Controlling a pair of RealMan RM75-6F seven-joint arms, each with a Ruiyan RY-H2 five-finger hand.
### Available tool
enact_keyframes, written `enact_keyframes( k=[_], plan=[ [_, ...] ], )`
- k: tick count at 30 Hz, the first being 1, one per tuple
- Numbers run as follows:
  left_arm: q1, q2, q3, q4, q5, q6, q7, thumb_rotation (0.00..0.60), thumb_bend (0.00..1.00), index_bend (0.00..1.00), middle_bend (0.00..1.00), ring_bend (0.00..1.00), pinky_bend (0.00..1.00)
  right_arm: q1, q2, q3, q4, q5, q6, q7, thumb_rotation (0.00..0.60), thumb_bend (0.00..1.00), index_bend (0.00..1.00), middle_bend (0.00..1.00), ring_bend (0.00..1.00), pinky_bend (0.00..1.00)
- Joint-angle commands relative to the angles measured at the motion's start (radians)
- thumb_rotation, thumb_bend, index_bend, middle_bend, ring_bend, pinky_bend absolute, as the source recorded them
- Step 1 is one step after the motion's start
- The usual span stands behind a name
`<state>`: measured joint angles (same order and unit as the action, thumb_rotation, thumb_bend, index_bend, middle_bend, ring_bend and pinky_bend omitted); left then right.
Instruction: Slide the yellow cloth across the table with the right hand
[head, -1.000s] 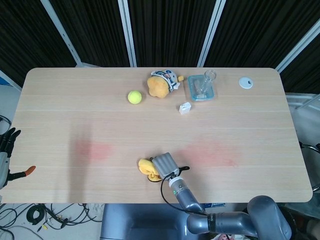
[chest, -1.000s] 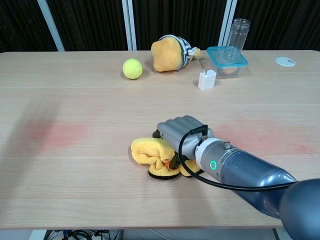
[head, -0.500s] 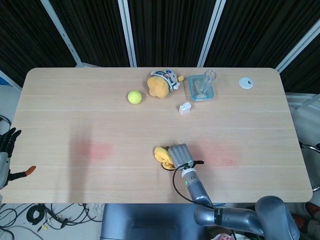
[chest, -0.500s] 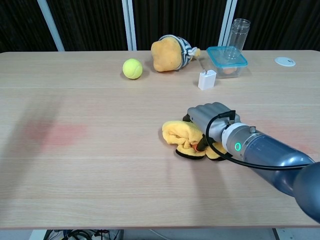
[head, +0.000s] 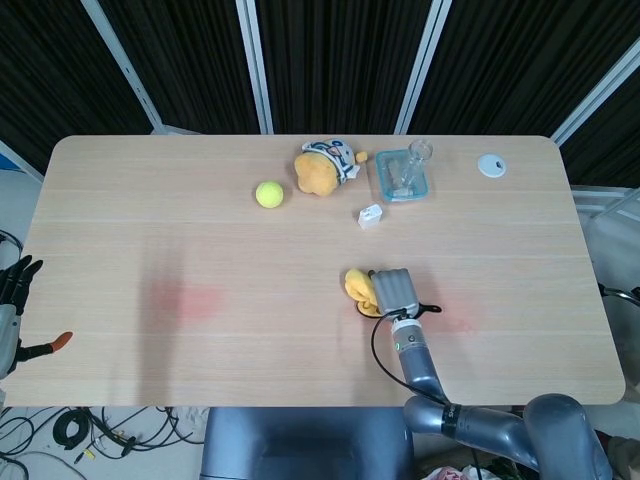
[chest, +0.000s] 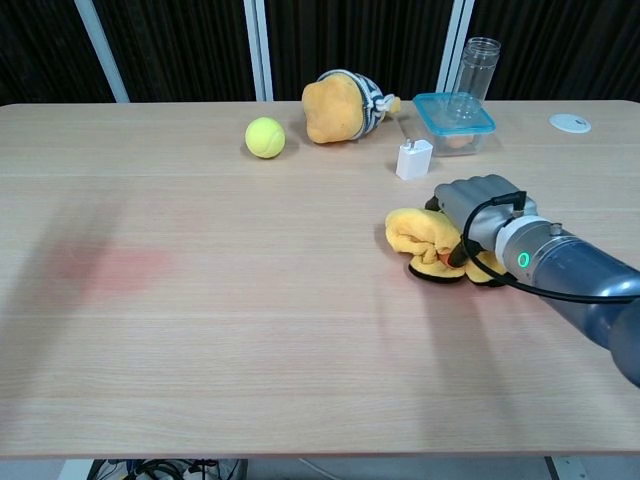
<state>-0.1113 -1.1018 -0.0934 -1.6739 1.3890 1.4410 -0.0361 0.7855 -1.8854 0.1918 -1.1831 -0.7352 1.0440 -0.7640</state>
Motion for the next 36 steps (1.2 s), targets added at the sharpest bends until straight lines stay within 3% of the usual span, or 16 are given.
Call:
enact_keyframes(
  k=[1, 7, 11, 13, 15, 18, 20, 28, 36],
  plan=[
    [0.0, 0.0, 0.001, -0.001, 0.001, -0.001, 0.0, 0.6, 0.0, 0.0, 0.0, 0.0, 0.0, -0.009, 0.02, 0.009, -0.007, 0.002, 0.004, 0.006, 0.6, 0.5, 0.69, 0.69, 0.76, 0.72],
    [0.0, -0.002, 0.001, -0.002, 0.002, 0.002, 0.002, 0.6, 0.0, 0.0, 0.0, 0.0, 0.0, -0.029, 0.074, 0.015, -0.037, -0.009, 0.036, -0.003, 0.6, 0.49, 0.69, 0.67, 0.75, 0.69],
    [0.002, -0.004, 0.001, -0.002, 0.003, 0.006, 0.006, 0.6, 0.0, 0.0, 0.0, 0.0, 0.0, -0.046, 0.115, 0.018, -0.081, -0.003, 0.06, -0.019, 0.6, 0.44, 0.64, 0.56, 0.63, 0.52],
    [0.003, -0.005, 0.0, -0.002, 0.003, 0.009, 0.008, 0.6, 0.0, 0.0, 0.0, 0.0, 0.0, -0.052, 0.137, 0.015, -0.113, 0.009, 0.061, -0.034, 0.6, 0.39, 0.5, 0.41, 0.46, 0.34],
    [0.003, -0.006, 0.0, -0.003, 0.003, 0.01, 0.009, 0.6, 0.0, 0.0, 0.0, 0.0, 0.0, -0.058, 0.157, 0.013, -0.143, 0.019, 0.065, -0.048, 0.6, 0.33, 0.37, 0.27, 0.31, 0.24],
    [0.003, -0.007, 0.0, -0.002, 0.003, 0.01, 0.012, 0.6, 0.0, 0.0, 0.0, 0.0, 0.0, -0.065, 0.179, 0.011, -0.184, 0.034, 0.081, -0.067, 0.6, 0.25, 0.18, 0.1, 0.14, 0.18],
    [0.004, -0.007, 0.001, -0.003, 0.003, 0.011, 0.015, 0.6, 0.0, 0.0, 0.0, 0.0, 0.0, -0.068, 0.194, 0.012, -0.209, 0.044, 0.095, -0.081, 0.6, 0.21, 0.09, 0.03, 0.08, 0.17],
    [0.005, -0.011, 0.006, -0.005, 0.014, 0.017, 0.031, 0.6, 0.0, 0.0, 0.0, 0.0, 0.0, -0.093, 0.259, 0.003, -0.316, 0.039, 0.143, -0.09, 0.6, 0.15, 0.0, 0.0, 0.02, 0.16],
    [0.005, -0.015, 0.007, -0.003, 0.022, 0.022, 0.037, 0.6, 0.0, 0.0, 0.0, 0.0, 0.0, -0.194, 0.431, -0.075, -0.531, -0.109, 0.222, 0.013, 0.6, 0.12, 0.0, 0.0, 0.0, 0.16]
  ],
)
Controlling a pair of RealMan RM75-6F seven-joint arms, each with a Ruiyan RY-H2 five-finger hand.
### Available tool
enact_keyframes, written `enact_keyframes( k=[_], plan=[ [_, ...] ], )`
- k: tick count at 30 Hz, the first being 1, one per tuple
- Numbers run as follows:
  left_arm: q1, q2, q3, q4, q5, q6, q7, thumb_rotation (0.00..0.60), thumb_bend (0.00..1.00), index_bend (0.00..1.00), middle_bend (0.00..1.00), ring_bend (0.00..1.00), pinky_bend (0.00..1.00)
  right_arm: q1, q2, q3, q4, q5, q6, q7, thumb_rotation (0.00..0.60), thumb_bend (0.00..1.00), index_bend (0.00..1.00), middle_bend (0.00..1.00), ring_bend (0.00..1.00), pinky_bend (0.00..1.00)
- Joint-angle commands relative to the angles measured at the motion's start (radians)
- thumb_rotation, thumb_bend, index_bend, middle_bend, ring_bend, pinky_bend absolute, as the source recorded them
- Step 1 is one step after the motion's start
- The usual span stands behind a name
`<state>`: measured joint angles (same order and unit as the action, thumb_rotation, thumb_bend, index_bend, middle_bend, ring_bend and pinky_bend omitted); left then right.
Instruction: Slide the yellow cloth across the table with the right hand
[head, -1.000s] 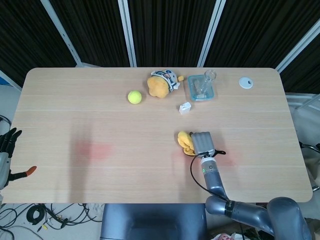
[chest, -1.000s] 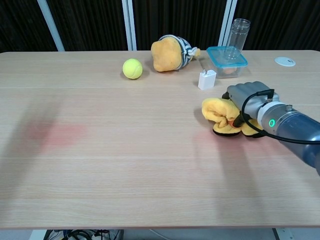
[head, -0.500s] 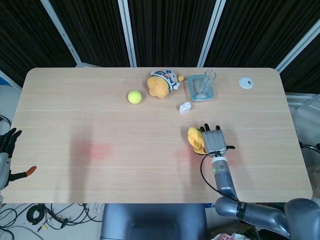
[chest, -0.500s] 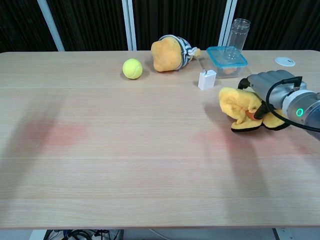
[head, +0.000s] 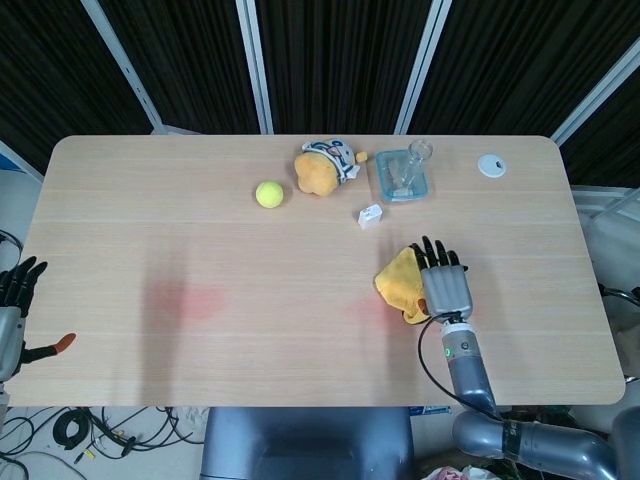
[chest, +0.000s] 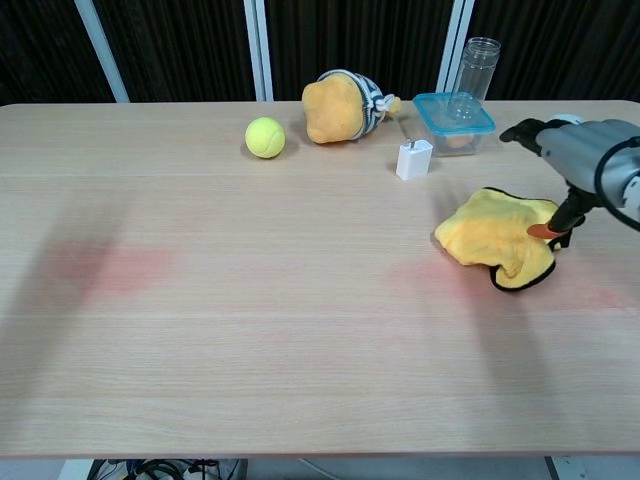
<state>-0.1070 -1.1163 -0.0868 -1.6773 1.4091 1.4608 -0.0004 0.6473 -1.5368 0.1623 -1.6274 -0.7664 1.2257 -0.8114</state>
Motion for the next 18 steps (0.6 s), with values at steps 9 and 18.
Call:
enact_keyframes(
  k=[9, 18],
  plan=[
    [0.006, -0.004, 0.004, 0.001, 0.01, 0.015, 0.014, 0.6, 0.0, 0.0, 0.0, 0.0, 0.0, -0.218, 0.3, -0.18, -0.204, -0.332, 0.156, 0.241, 0.6, 0.12, 0.0, 0.0, 0.0, 0.16],
    [0.009, -0.011, 0.007, 0.01, 0.019, 0.027, 0.047, 0.6, 0.0, 0.0, 0.0, 0.0, 0.0, -0.4, 0.43, -0.272, -0.089, -0.586, 0.369, 0.412, 0.6, 0.07, 0.0, 0.0, 0.0, 0.14]
  ],
)
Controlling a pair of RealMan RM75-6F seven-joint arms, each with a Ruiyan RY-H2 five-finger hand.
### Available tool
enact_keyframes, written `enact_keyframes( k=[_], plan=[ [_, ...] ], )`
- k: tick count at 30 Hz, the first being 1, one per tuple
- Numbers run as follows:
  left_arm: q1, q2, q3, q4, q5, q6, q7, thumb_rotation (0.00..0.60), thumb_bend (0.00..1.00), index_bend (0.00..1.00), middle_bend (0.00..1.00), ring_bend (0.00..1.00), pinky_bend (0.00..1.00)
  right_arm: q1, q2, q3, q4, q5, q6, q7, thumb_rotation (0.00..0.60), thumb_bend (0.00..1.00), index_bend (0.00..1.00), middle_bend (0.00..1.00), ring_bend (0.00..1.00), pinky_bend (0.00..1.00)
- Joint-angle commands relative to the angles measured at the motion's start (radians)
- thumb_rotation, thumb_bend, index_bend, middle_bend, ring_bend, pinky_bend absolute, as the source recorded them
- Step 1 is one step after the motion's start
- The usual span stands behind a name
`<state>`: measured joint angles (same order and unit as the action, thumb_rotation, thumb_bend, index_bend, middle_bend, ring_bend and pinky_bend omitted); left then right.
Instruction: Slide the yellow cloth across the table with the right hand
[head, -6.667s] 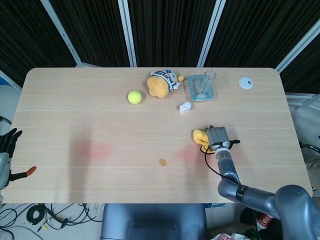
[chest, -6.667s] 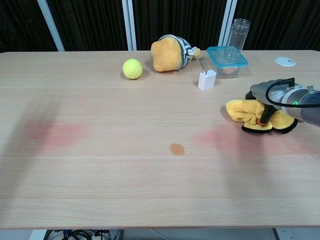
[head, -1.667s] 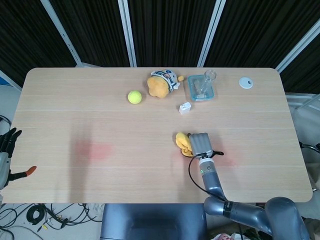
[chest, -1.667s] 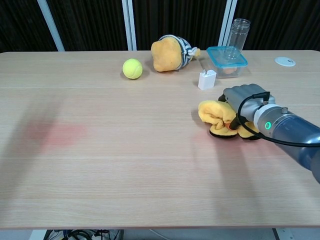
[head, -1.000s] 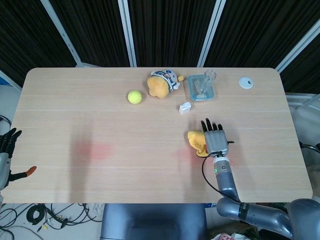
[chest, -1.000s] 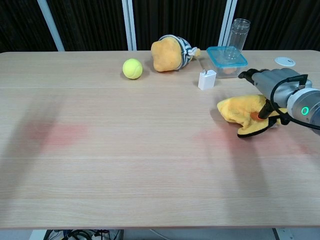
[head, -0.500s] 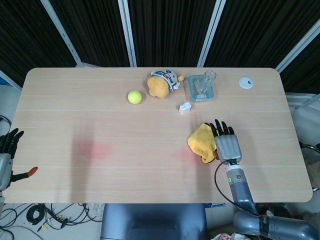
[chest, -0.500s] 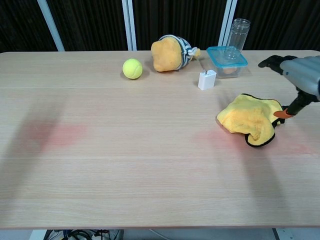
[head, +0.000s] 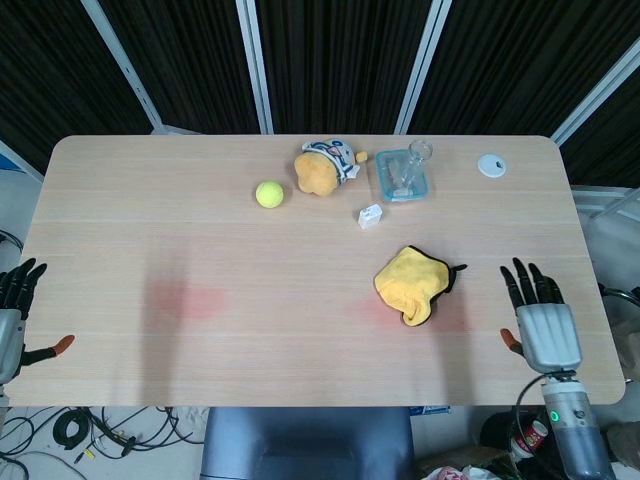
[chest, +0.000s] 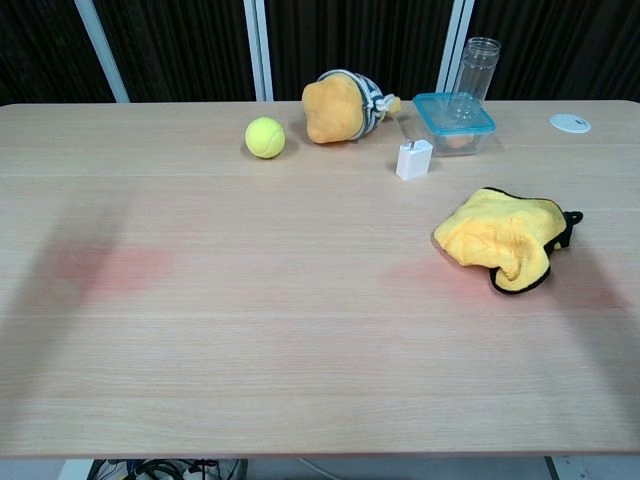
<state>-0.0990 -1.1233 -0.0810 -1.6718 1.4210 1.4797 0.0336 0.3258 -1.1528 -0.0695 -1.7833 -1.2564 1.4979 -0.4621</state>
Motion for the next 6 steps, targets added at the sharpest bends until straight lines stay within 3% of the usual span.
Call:
enact_keyframes(
  k=[1, 6],
  plan=[
    [0.002, -0.005, 0.003, 0.008, 0.011, 0.011, 0.019, 0.6, 0.0, 0.0, 0.0, 0.0, 0.0, -0.095, 0.05, -0.044, 0.086, -0.118, 0.12, 0.079, 0.6, 0.07, 0.0, 0.0, 0.0, 0.14],
    [0.006, -0.014, 0.005, 0.016, 0.018, 0.023, 0.045, 0.6, 0.0, 0.0, 0.0, 0.0, 0.0, -0.175, 0.04, -0.043, 0.196, -0.175, 0.205, 0.179, 0.6, 0.06, 0.0, 0.0, 0.0, 0.13]
  ],
)
